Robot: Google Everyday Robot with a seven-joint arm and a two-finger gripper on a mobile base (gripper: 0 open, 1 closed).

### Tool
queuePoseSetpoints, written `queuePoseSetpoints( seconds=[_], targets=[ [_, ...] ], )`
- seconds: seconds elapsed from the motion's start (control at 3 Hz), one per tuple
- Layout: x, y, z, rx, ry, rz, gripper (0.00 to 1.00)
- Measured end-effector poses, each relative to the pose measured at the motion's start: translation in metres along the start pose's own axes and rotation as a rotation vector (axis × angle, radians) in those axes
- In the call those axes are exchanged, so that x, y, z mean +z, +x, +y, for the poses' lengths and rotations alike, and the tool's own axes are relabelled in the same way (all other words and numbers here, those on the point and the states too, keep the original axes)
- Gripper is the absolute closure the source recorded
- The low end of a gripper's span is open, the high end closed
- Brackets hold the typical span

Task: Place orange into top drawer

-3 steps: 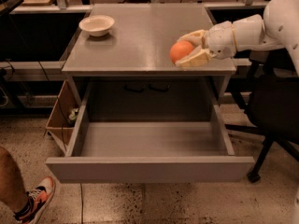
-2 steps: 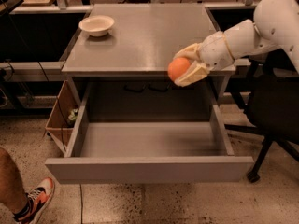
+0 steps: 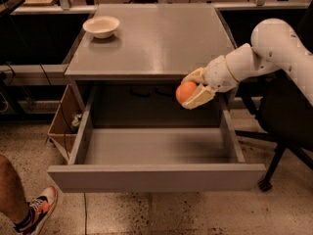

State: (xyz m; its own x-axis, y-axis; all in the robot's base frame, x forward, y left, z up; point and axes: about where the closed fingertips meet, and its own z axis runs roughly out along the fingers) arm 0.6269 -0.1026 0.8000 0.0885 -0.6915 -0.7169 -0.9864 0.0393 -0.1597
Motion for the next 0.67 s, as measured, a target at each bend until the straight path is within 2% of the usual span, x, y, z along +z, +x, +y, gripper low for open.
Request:
queuePoseSetpoints(
  seconds=[0.33, 0.67],
  targets=[
    [0.027, 0.027, 0.006, 0.07, 0.031, 0.055, 1.0],
    [0.061, 0.056, 0.022, 0.082, 0.053, 0.101, 1.0]
  ],
)
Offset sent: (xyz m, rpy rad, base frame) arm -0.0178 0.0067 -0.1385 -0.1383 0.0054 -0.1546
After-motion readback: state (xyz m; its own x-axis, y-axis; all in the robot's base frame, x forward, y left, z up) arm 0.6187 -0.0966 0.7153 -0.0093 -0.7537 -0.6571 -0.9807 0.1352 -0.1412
